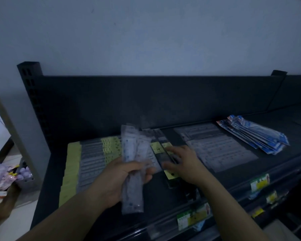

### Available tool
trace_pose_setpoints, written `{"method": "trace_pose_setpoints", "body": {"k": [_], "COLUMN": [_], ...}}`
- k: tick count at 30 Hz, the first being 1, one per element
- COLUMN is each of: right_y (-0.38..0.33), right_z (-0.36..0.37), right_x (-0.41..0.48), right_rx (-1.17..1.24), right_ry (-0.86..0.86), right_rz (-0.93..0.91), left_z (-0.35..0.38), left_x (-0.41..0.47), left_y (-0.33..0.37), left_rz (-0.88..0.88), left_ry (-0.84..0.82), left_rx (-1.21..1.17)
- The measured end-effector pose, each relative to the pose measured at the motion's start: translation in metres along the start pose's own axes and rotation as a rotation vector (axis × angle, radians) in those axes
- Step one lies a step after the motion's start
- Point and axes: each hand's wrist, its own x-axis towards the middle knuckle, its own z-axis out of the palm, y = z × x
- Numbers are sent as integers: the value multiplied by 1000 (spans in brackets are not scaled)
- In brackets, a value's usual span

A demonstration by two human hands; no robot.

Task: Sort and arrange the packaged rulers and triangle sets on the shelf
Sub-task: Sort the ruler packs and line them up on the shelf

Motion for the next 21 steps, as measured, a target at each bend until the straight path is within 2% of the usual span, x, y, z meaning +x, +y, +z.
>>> {"method": "trace_pose_setpoints", "body": {"k": [2,7,10,14,17,21], "right_y": [5,23,29,16,-4,-14], "right_z": [4,0,-2,-6,-1,-2], "right_x": [-3,-4,-6,-14,-22,-25], "right_rx": [-205,-376,-329,-222,-293,-164], "right_ry": [-91,1,29,181,112,44], "right_rz": [-3,79,105,56,38,173], "left_z": [-4,-11,-10,-9,-10,-9], "left_x": [4,9,11,11,12,9], "left_y": [1,-1,-2,-1,-1,-1], "left_rz": [14,14,20,17,13,22], "left_ry": [36,53,51,52,55,51], "left_rx": [-61,-79,-80,-88,-85,-80]}}
